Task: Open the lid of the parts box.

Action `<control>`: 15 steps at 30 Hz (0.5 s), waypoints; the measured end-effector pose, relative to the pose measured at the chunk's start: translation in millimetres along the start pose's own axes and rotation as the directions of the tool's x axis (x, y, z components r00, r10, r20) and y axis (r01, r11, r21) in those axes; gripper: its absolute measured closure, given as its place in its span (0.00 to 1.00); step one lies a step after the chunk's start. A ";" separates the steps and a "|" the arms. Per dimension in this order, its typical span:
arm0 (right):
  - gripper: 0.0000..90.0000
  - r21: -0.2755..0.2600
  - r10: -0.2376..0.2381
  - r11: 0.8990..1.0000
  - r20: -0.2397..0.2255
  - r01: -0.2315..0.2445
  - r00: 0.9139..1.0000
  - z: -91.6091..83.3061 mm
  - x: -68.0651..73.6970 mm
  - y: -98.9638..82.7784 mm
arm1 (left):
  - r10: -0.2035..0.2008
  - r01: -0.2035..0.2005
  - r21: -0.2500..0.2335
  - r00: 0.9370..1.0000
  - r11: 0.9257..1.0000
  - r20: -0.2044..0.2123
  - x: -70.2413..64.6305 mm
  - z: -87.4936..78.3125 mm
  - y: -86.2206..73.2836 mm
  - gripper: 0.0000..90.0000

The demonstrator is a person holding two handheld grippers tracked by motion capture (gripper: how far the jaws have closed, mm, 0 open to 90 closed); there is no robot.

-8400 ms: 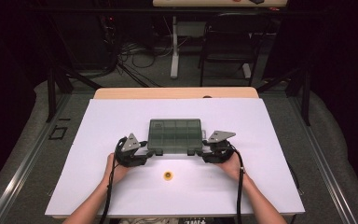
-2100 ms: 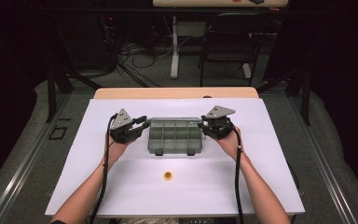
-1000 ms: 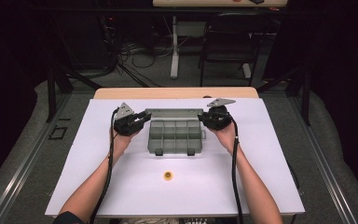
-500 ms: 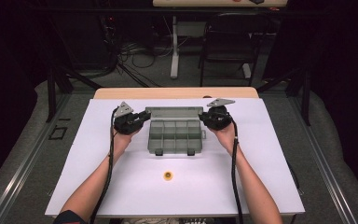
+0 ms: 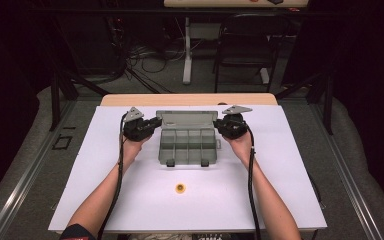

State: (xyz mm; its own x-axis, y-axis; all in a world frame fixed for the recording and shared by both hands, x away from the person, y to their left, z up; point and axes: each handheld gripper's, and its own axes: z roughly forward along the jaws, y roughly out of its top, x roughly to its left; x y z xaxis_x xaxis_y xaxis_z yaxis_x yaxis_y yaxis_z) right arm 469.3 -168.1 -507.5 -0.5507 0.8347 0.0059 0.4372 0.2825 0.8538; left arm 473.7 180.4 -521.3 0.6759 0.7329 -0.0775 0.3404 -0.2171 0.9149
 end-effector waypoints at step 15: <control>0.91 -0.034 -0.004 0.999 0.013 0.005 1.000 9.9 -3.7 -5.0 | -0.019 0.019 0.024 0.999 1.000 -0.027 4.9 10.6 -0.2 0.90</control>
State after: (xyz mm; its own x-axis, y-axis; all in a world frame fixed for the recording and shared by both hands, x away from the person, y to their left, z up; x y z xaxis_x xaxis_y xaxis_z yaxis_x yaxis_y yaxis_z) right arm 476.2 -167.8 -516.9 -0.5435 0.8394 -0.0045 0.4102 0.2703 0.8710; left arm 483.8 177.2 -526.1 0.6513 0.7541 -0.0838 0.3691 -0.2184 0.9033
